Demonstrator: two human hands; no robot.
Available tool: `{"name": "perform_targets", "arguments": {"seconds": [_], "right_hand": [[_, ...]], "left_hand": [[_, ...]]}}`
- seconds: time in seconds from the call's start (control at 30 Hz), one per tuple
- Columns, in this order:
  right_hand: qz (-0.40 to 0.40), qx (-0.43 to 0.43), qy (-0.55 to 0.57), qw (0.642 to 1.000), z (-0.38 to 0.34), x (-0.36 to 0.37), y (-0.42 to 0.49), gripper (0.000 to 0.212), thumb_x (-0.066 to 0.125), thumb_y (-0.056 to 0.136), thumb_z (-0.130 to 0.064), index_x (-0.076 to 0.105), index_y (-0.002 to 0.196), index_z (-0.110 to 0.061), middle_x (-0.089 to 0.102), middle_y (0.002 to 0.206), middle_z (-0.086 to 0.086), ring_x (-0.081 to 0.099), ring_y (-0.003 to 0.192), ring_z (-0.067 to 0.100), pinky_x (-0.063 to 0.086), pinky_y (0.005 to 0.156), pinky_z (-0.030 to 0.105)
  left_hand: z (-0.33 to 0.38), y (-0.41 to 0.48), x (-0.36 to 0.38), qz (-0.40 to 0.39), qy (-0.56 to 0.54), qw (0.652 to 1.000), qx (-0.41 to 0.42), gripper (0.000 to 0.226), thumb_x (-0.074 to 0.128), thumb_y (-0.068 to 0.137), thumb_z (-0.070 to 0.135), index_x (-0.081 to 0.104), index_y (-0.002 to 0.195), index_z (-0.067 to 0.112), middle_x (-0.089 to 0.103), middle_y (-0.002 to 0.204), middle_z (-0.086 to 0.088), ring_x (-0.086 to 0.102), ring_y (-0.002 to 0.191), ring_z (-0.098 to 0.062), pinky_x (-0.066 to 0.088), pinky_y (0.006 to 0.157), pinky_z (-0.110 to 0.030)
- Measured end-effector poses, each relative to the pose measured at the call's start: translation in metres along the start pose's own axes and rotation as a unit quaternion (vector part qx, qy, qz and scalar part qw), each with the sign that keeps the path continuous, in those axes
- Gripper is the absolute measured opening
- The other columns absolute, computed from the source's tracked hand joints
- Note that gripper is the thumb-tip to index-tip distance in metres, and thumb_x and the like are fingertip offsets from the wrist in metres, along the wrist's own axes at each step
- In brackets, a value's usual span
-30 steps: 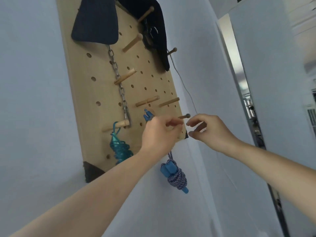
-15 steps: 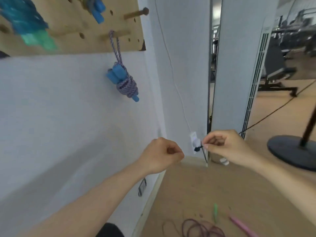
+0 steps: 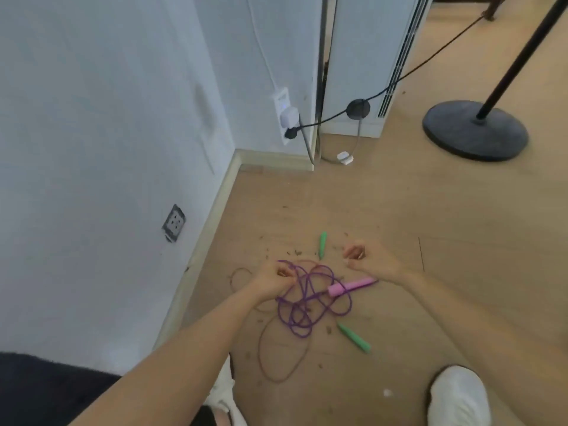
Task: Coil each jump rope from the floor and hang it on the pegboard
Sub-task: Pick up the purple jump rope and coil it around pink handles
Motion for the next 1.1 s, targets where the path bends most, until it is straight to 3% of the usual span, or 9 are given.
{"name": "perform_targets", "arguments": {"seconds": [0.07,0.17,0.43,0.57,0.7,0.77,0.87,0.93,1.1], "right_hand": [[-0.017,0.016,-0.018,1.000,0.041,0.022,0.006,0.018,0.072,0.079,0.003,0.070,0.087,-0.013,0.068,0.093,0.009,0.059,0.068,-0.007,0.044,0.063,0.010],[-0.024,0.053,-0.046,0.997,0.095,0.051,0.009,0.025,0.070,0.077,0.001,0.066,0.090,-0.020,0.065,0.090,0.003,0.063,0.080,0.013,0.052,0.076,0.029],[0.011,0.157,0.008,0.987,0.172,0.114,0.026,0.020,0.072,0.082,-0.010,0.062,0.099,-0.011,0.057,0.078,-0.003,0.055,0.075,0.019,0.050,0.075,0.039],[0.016,0.167,0.030,0.985,0.177,0.139,0.031,0.015,0.065,0.085,-0.003,0.056,0.092,-0.013,0.051,0.070,-0.006,0.049,0.066,0.015,0.038,0.064,0.032],[0.045,0.185,0.030,0.981,0.185,0.138,0.033,0.016,0.060,0.085,-0.001,0.057,0.093,-0.014,0.051,0.070,-0.006,0.053,0.071,0.020,0.039,0.065,0.032],[0.078,0.201,0.024,0.976,0.190,0.131,0.028,0.013,0.063,0.086,-0.009,0.057,0.096,-0.013,0.056,0.076,-0.002,0.058,0.078,0.026,0.045,0.069,0.036],[0.120,0.219,0.040,0.968,0.189,0.132,0.005,0.022,0.070,0.081,-0.029,0.053,0.088,-0.018,0.059,0.084,0.003,0.056,0.078,0.024,0.045,0.068,0.038],[0.070,0.188,0.001,0.980,0.184,0.149,-0.011,0.032,0.073,0.076,-0.039,0.050,0.085,-0.019,0.056,0.084,0.001,0.052,0.077,0.023,0.043,0.065,0.037],[-0.020,0.081,-0.166,0.983,0.184,0.176,-0.035,0.025,0.072,0.073,-0.015,0.059,0.095,-0.013,0.062,0.097,0.009,0.055,0.095,0.033,0.043,0.077,0.039]], "left_hand": [[-0.027,0.019,0.033,-0.010,0.004,1.000,-0.015,0.016,0.070,0.085,0.001,0.074,0.100,-0.003,0.066,0.082,-0.006,0.057,0.072,-0.011,0.040,0.060,-0.007],[-0.066,0.047,0.079,-0.020,0.000,0.999,-0.049,0.026,0.075,0.082,0.010,0.072,0.108,0.009,0.072,0.101,-0.008,0.068,0.095,-0.021,0.051,0.081,-0.023],[-0.093,0.097,0.111,0.106,0.082,0.989,-0.068,0.080,0.081,0.077,0.035,0.042,0.144,0.014,0.044,0.140,-0.020,0.041,0.131,-0.040,0.029,0.112,-0.046],[-0.115,0.105,0.118,0.086,0.141,0.982,-0.092,0.092,0.082,0.072,0.048,0.038,0.146,0.018,0.054,0.139,-0.014,0.048,0.126,-0.038,0.040,0.106,-0.045],[-0.109,0.106,0.112,0.075,0.140,0.986,-0.039,0.024,0.078,0.080,0.034,0.071,0.099,0.020,0.072,0.097,-0.007,0.066,0.096,-0.031,0.053,0.080,-0.039],[-0.108,0.105,0.104,0.072,0.130,0.988,-0.036,0.015,0.074,0.086,0.032,0.074,0.092,0.018,0.073,0.092,-0.006,0.067,0.089,-0.028,0.052,0.076,-0.036],[-0.111,0.101,0.085,0.091,0.094,0.991,-0.036,0.019,0.069,0.091,0.031,0.076,0.091,0.015,0.074,0.085,-0.009,0.067,0.083,-0.029,0.048,0.067,-0.035],[-0.111,0.095,0.070,0.117,0.083,0.989,-0.029,0.021,0.065,0.094,0.030,0.078,0.099,0.014,0.076,0.087,-0.011,0.069,0.084,-0.030,0.044,0.067,-0.034],[-0.121,0.084,0.032,0.171,-0.003,0.984,-0.039,0.043,0.052,0.093,0.053,0.077,0.098,0.019,0.075,0.081,-0.005,0.069,0.076,-0.024,0.051,0.070,-0.034]]}}
Point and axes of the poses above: each hand's wrist, its own y-axis towards the middle knuckle, its own x-axis out of the palm, z = x × y, the point moved 8 cm from there along y, towards the middle knuckle
